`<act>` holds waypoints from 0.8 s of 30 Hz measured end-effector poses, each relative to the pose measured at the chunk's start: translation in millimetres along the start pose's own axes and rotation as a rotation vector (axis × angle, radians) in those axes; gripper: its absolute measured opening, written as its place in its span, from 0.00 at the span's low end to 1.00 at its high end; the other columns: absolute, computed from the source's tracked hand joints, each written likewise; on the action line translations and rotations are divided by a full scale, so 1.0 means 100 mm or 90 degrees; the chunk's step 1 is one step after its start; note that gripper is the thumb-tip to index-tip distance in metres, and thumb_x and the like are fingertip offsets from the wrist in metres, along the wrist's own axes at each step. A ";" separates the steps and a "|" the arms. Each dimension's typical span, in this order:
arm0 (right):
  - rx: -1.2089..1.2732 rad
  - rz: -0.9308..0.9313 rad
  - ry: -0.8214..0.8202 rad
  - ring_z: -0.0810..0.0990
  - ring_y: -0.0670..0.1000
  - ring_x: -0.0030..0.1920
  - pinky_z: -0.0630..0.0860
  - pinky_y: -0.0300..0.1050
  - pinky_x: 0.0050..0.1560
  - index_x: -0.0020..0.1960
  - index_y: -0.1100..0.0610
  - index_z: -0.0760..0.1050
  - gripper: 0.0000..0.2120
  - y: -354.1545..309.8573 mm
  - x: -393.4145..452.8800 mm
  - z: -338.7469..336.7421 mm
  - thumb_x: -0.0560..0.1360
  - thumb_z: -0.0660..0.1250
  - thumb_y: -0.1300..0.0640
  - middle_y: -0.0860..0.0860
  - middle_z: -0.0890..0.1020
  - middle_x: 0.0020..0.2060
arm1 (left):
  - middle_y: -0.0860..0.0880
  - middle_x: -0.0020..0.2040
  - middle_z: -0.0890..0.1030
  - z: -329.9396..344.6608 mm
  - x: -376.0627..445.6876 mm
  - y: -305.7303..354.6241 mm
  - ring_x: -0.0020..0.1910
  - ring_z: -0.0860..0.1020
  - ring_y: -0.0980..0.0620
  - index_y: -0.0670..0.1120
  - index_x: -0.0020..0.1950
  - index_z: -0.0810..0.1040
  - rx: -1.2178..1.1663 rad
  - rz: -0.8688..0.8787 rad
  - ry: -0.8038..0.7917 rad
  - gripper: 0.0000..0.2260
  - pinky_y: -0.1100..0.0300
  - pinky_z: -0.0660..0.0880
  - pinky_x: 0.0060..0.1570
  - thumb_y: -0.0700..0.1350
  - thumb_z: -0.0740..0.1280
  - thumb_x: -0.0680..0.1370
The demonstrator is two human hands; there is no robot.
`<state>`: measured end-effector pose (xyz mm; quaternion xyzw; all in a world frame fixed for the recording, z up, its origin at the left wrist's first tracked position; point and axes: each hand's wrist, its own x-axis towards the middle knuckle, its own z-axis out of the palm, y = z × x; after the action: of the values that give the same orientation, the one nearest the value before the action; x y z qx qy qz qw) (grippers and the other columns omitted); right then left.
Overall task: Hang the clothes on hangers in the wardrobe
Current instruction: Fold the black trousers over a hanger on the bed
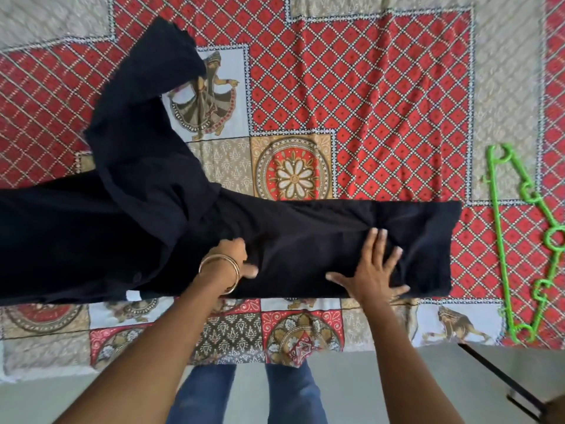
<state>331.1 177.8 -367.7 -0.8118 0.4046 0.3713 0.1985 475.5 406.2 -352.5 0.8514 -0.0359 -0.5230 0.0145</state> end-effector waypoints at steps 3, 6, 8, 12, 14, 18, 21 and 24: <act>0.086 0.103 -0.047 0.30 0.65 0.74 0.47 0.81 0.63 0.75 0.51 0.26 0.63 -0.21 -0.05 -0.05 0.67 0.76 0.42 0.46 0.25 0.73 | 0.42 0.47 0.79 -0.40 -0.19 -0.19 0.47 0.77 0.39 0.45 0.46 0.76 -0.069 0.132 0.399 0.12 0.49 0.73 0.45 0.54 0.65 0.76; 0.136 0.136 0.016 0.34 0.65 0.75 0.46 0.76 0.67 0.78 0.57 0.35 0.52 -0.54 -0.10 -0.13 0.73 0.73 0.52 0.60 0.31 0.75 | 0.41 0.57 0.73 -0.94 -0.28 -0.43 0.55 0.72 0.38 0.47 0.56 0.73 -0.069 0.060 0.763 0.16 0.46 0.68 0.50 0.55 0.66 0.74; 0.136 0.060 0.112 0.38 0.64 0.76 0.49 0.72 0.69 0.79 0.57 0.43 0.42 -0.76 -0.16 -0.11 0.76 0.68 0.54 0.61 0.37 0.76 | 0.39 0.68 0.65 -1.32 -0.16 -0.63 0.64 0.66 0.37 0.47 0.68 0.65 -0.175 -0.179 0.735 0.28 0.45 0.66 0.58 0.56 0.69 0.72; 0.229 -0.056 0.195 0.55 0.60 0.75 0.61 0.65 0.67 0.74 0.55 0.61 0.27 -1.13 -0.40 0.02 0.78 0.66 0.55 0.58 0.57 0.76 | 0.33 0.73 0.57 -1.69 -0.01 -1.06 0.72 0.57 0.34 0.47 0.76 0.52 -0.321 -0.414 0.531 0.44 0.43 0.59 0.66 0.58 0.73 0.69; 0.259 -0.041 0.187 0.64 0.59 0.70 0.64 0.64 0.64 0.71 0.55 0.66 0.24 -1.22 -0.48 0.09 0.77 0.67 0.54 0.56 0.65 0.71 | 0.35 0.73 0.60 -1.69 0.07 -1.23 0.71 0.59 0.34 0.45 0.75 0.57 -0.326 -0.437 0.470 0.42 0.43 0.61 0.66 0.58 0.74 0.69; 0.363 -0.065 0.182 0.74 0.58 0.61 0.72 0.56 0.61 0.64 0.56 0.74 0.17 -1.38 -0.69 0.26 0.77 0.67 0.54 0.56 0.77 0.60 | 0.40 0.67 0.73 -1.73 0.15 -1.63 0.64 0.72 0.39 0.39 0.69 0.69 -0.599 -0.236 0.418 0.25 0.49 0.69 0.64 0.43 0.71 0.74; 0.491 -0.064 0.178 0.79 0.49 0.52 0.72 0.41 0.54 0.60 0.58 0.77 0.13 -1.37 -0.77 0.24 0.77 0.68 0.53 0.52 0.82 0.51 | 0.45 0.60 0.78 -1.74 -0.01 -1.43 0.61 0.75 0.43 0.41 0.62 0.76 -0.733 -0.026 0.457 0.17 0.55 0.70 0.62 0.43 0.69 0.74; 0.667 -0.053 0.177 0.82 0.51 0.49 0.78 0.48 0.49 0.56 0.55 0.79 0.11 -1.38 -0.84 0.24 0.78 0.66 0.50 0.49 0.84 0.46 | 0.54 0.41 0.83 -1.63 -0.39 -0.95 0.44 0.79 0.51 0.50 0.42 0.84 -0.838 0.255 0.361 0.06 0.53 0.76 0.52 0.44 0.69 0.68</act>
<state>397.8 318.0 -316.1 -0.6610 0.5253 0.0009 0.5359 607.4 501.8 -249.8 0.7463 0.1352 -0.1841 0.6252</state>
